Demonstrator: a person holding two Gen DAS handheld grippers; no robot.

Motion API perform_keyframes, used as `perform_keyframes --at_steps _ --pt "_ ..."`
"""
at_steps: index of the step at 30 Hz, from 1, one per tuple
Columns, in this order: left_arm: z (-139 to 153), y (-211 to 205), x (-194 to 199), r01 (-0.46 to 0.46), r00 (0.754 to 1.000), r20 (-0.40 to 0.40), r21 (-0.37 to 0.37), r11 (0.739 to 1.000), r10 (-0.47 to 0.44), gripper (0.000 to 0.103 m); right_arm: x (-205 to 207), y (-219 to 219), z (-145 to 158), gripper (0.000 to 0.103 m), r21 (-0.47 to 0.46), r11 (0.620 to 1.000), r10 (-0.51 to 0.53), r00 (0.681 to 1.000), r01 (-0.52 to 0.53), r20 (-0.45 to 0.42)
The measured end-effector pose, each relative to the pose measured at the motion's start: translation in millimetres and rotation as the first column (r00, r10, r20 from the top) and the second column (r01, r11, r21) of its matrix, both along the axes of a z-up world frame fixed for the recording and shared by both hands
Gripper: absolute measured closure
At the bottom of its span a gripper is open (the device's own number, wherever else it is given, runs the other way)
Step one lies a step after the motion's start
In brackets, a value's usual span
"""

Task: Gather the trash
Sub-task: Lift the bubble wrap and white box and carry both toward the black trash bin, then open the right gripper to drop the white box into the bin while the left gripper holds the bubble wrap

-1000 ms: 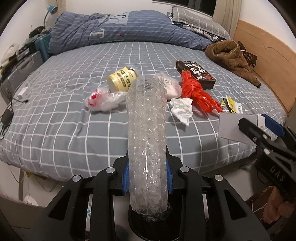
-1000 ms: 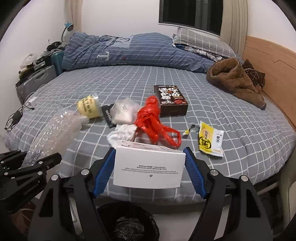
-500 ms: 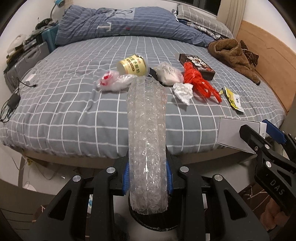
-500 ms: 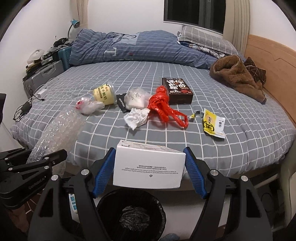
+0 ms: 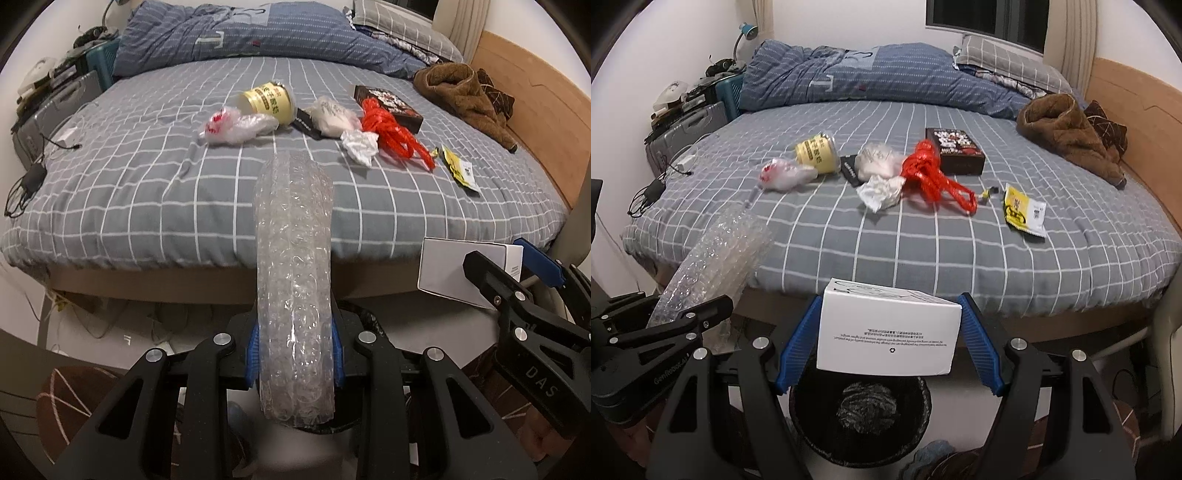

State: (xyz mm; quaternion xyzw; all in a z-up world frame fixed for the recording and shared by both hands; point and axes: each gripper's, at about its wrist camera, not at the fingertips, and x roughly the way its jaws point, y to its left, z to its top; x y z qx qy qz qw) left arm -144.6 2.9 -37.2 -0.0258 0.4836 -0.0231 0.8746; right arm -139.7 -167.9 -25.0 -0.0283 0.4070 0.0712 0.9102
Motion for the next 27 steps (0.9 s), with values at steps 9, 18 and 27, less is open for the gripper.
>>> perform_keyframes --at_steps 9,18,27 --pt "-15.8 16.3 -18.9 -0.025 0.999 -0.027 0.005 1.0 0.025 0.076 -13.0 13.8 -22.2 0.032 -0.011 0.999 0.04 0.998 -0.041 -0.053" --pt "-63.0 44.7 -14.2 -0.044 0.993 -0.111 -0.077 0.996 0.035 0.077 -2.9 25.0 -73.9 0.032 0.013 0.998 0.066 0.984 -0.065 -0.163" --pt "-96.9 66.1 -11.8 -0.084 0.981 -0.181 -0.054 0.995 0.073 0.077 14.9 47.1 -121.4 0.032 0.019 0.996 0.089 0.957 -0.087 -0.276"
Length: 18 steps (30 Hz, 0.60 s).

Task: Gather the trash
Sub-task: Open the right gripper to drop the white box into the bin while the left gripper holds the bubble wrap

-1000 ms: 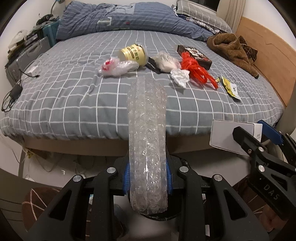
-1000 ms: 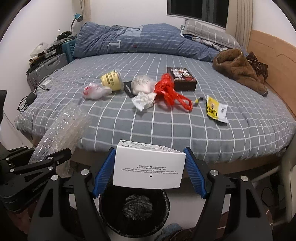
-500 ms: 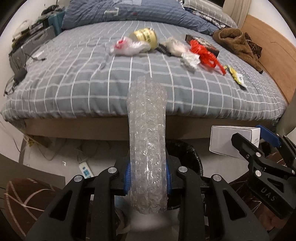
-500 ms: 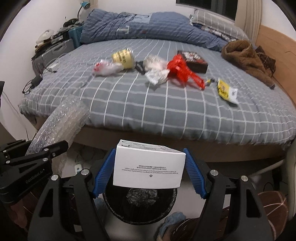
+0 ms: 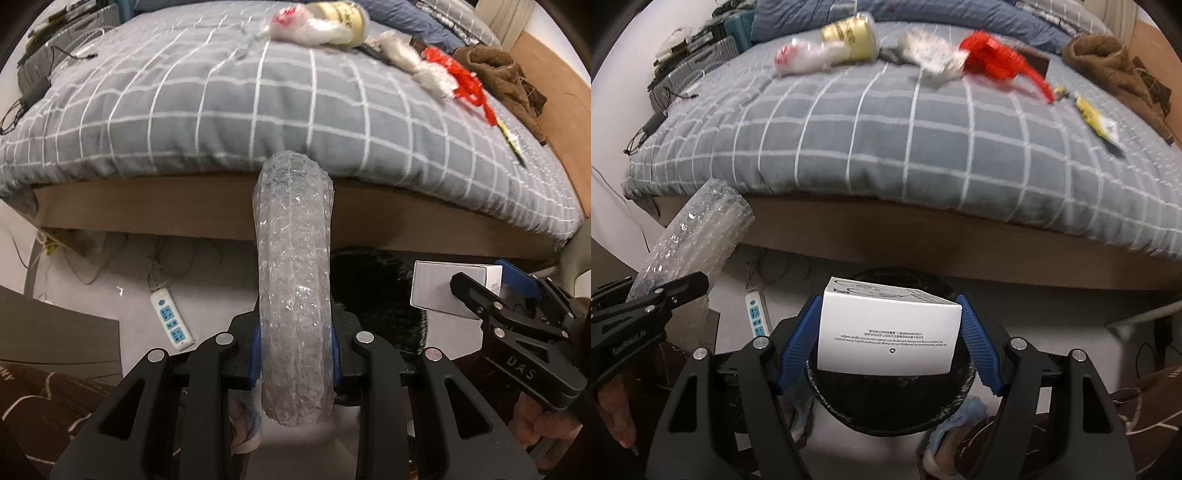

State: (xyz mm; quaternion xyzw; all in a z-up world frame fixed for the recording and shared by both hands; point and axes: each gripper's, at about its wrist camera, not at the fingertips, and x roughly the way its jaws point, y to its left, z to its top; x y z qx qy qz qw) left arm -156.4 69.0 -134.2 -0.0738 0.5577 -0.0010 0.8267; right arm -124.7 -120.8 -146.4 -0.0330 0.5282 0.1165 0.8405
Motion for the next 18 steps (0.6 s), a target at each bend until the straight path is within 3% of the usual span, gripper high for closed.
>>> perform_keyframes --at_steps 10,18 --pt "-27.2 19.9 -1.4 -0.048 0.997 -0.056 0.025 0.999 0.049 0.077 9.9 25.3 -22.8 0.032 -0.021 0.999 0.024 0.998 -0.026 -0.06" --pt "-41.3 10.5 4.3 -0.019 0.997 -0.073 0.03 0.999 0.021 0.077 11.5 19.7 -32.7 0.03 -0.032 0.999 0.01 0.998 -0.012 -0.064"
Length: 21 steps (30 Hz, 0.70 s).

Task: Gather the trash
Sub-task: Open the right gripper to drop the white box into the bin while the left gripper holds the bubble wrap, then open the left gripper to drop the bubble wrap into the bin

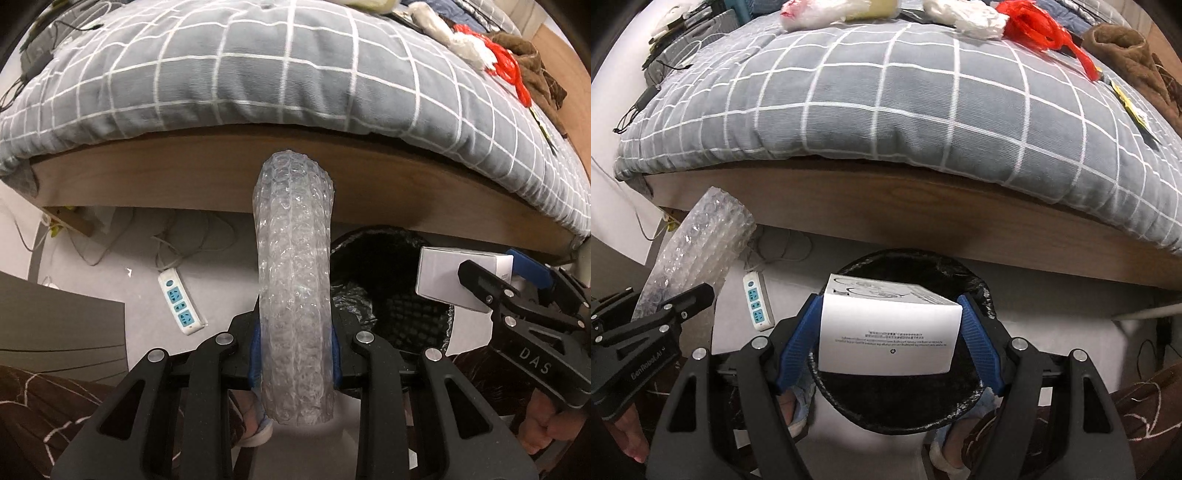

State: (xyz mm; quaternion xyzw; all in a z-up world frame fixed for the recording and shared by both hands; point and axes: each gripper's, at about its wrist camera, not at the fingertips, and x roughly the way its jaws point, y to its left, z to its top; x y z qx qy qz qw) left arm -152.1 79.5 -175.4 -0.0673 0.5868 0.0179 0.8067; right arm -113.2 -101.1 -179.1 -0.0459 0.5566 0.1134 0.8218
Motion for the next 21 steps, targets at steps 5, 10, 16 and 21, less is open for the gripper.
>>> perform_keyframes --at_steps 5,10,16,21 --pt "-6.4 -14.7 5.9 0.032 0.999 -0.01 0.0 0.999 -0.032 0.077 -0.3 -16.0 4.5 0.011 -0.034 0.999 -0.032 0.999 0.033 0.028" --pt "-12.7 -40.9 16.2 0.074 0.997 -0.02 -0.003 0.997 -0.074 0.077 0.7 -43.3 6.3 0.008 -0.062 0.994 -0.083 0.996 0.085 0.03" --pt "-16.8 -76.9 24.4 0.135 0.99 -0.027 -0.009 0.991 -0.136 0.077 1.4 -85.9 11.8 0.008 -0.073 0.986 -0.145 0.988 0.149 0.047" --pt "-18.5 -102.7 30.6 0.18 0.983 -0.029 -0.013 0.984 -0.18 0.077 -1.3 -109.3 17.1 0.008 -0.082 0.978 -0.188 0.98 0.193 0.064"
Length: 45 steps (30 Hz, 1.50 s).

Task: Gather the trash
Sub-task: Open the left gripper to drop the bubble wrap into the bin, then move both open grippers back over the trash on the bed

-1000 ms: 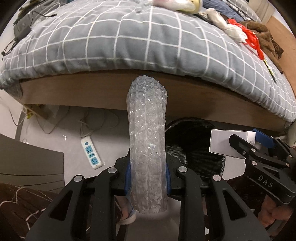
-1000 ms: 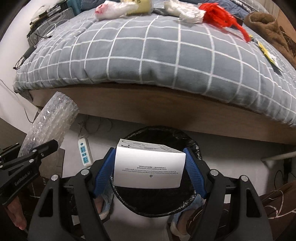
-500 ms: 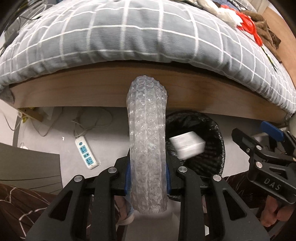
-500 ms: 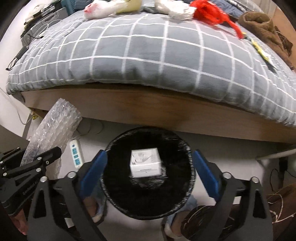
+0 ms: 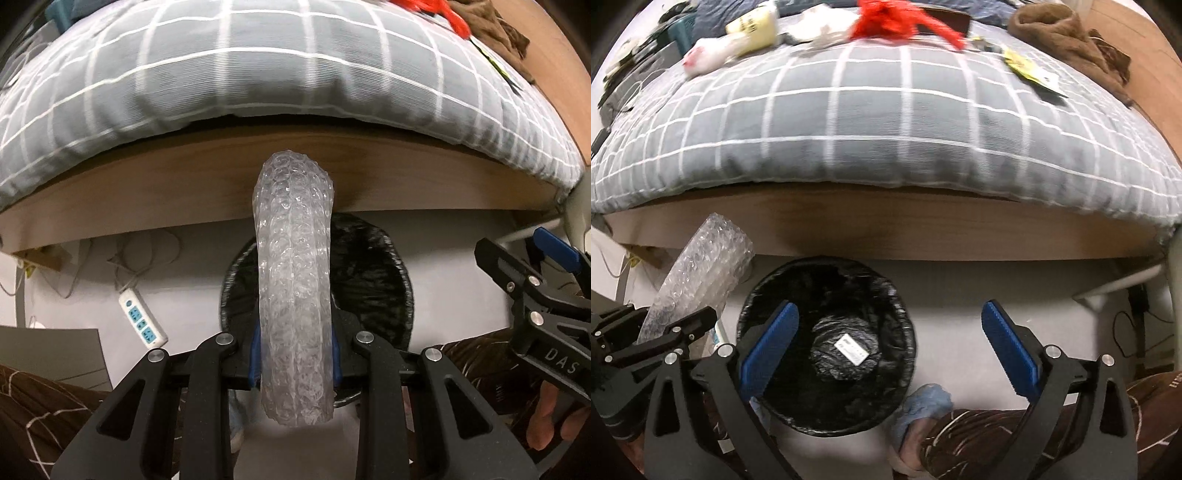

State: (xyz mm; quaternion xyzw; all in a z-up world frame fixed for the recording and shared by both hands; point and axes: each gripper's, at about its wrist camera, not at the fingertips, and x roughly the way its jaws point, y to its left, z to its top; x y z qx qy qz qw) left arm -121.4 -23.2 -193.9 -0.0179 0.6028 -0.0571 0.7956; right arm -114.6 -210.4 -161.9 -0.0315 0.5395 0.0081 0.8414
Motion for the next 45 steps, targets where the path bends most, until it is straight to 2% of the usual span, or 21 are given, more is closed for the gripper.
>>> perform_keyframes --at_steps 8,13,19,23,25,27,30,38,45 --pt "-3.6 -29.4 5.1 0.045 0.999 -0.006 -0.001 0.999 -0.045 0.076 -3.2 -24.0 2.8 0.008 -0.006 0.999 -0.05 0.999 0.05 0.015" --pt "-4.7 -31.8 4.4 0.041 0.999 -0.002 0.001 0.999 -0.041 0.072 -3.3 -24.4 2.5 0.008 -0.003 0.999 -0.053 0.998 0.053 0.026" --pt "-5.9 -27.9 5.0 0.018 1.0 0.004 0.014 1.0 -0.018 0.053 -3.3 -21.3 5.3 0.008 -0.007 0.999 -0.049 0.998 0.05 0.043" --pt "-2.0 -25.5 4.9 0.013 1.0 0.022 0.026 1.0 -0.013 0.037 -1.5 -23.2 6.9 0.008 0.004 0.998 -0.058 0.997 0.057 0.046" --pt "2.6 -26.2 4.4 0.011 0.999 0.034 0.034 0.999 -0.012 0.029 -1.8 -22.6 9.6 0.008 0.004 0.998 -0.057 0.997 0.057 0.057" --pt "10.3 -27.1 4.9 0.004 0.999 0.051 0.039 0.999 -0.006 0.015 -1.7 -22.7 14.4 0.008 0.006 0.998 -0.055 0.996 0.055 0.072" --pt "21.9 -27.2 5.0 -0.002 0.996 0.089 0.059 0.998 -0.004 0.008 -0.9 -23.1 23.6 0.008 0.006 0.998 -0.058 0.993 0.058 0.098" --pt "59.6 -14.5 6.3 -0.027 0.984 0.178 0.049 0.998 0.018 0.006 1.3 -21.4 54.8 0.008 0.002 0.999 -0.049 0.98 0.05 0.195" --pt "98.3 6.6 12.9 -0.068 0.964 0.26 0.042 0.997 0.055 0.006 7.9 -13.0 86.3 0.008 0.005 1.0 -0.027 0.958 0.026 0.286"
